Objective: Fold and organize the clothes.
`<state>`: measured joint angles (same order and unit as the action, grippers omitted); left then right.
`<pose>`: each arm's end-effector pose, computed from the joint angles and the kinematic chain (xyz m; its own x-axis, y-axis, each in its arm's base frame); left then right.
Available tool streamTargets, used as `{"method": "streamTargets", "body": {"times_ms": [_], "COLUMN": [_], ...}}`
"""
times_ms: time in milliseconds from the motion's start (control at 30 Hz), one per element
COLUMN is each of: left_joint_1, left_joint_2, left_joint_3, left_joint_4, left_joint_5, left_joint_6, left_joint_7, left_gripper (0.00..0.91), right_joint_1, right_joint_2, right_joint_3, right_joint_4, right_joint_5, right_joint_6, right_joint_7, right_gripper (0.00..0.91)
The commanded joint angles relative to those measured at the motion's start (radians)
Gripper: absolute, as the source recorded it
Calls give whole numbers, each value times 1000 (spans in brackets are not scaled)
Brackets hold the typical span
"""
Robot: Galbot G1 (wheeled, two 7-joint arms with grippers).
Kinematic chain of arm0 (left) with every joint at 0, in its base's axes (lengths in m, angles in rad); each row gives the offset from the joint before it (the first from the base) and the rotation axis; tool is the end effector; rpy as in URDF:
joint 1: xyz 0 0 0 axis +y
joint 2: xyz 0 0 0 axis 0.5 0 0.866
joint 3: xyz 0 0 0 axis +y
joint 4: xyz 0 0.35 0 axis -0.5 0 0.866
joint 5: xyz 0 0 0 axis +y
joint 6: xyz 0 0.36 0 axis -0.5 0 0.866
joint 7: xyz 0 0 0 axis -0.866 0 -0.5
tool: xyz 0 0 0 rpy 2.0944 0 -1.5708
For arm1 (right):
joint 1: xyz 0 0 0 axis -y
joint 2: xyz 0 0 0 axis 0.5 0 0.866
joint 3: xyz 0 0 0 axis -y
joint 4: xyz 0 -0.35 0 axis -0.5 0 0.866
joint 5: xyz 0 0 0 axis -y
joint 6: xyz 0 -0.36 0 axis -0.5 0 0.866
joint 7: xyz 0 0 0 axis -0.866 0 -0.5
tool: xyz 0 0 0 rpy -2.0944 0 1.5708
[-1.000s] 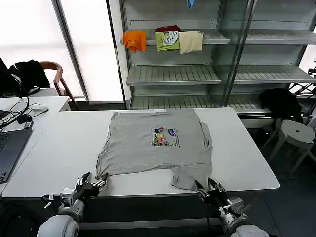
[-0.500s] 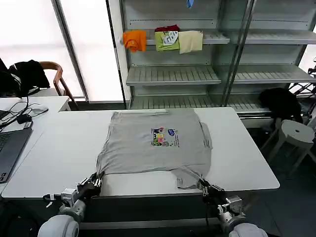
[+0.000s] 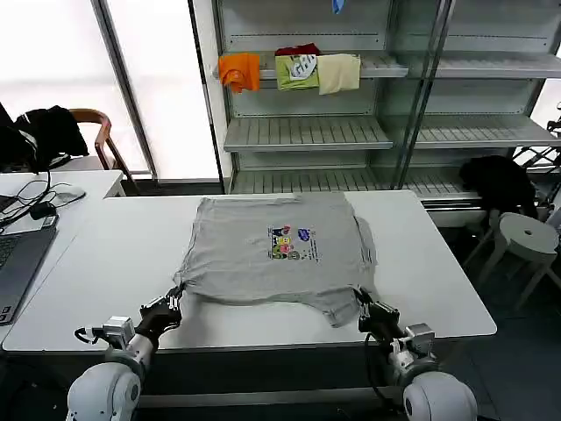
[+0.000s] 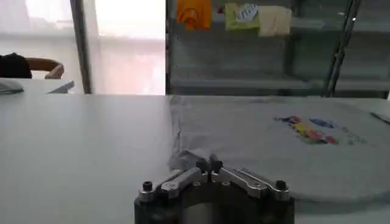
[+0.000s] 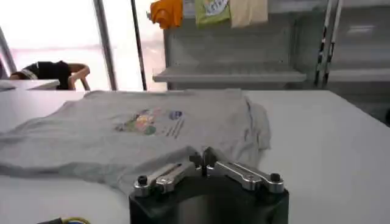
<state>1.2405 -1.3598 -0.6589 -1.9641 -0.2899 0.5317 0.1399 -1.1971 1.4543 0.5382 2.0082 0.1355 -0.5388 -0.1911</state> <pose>0.2853 0.0883 -0.2575 -0.9468 0.1254 0.2965 0.1019 0.9904 -0.0934 0.2932 -0.0277 -0.2421 -0.9418 -0.2321 0.2430 -0.2243 0.9727 0.0598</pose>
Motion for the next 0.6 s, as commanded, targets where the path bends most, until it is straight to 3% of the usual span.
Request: {"method": "streamTargets", "body": {"times_ms": [33, 267, 600], "left_joint_1": [-223, -326, -394], "left_joint_2": [-27, -45, -32], "left_joint_3": [14, 28, 55], "left_joint_4": [143, 269, 403], "left_joint_5": [-54, -44, 30], "left_joint_6": [-9, -16, -40], "left_joint_7": [-11, -16, -14], "left_gripper": [10, 10, 10], "right_joint_1": [232, 377, 478], "right_joint_2": [10, 52, 72], "right_joint_3": [-8, -30, -45], "right_joint_4": [-183, -365, -527], "right_joint_5": [16, -17, -91], "right_joint_6": [-3, 19, 35], "right_joint_7": [7, 34, 32], "right_gripper": [0, 0, 0]}}
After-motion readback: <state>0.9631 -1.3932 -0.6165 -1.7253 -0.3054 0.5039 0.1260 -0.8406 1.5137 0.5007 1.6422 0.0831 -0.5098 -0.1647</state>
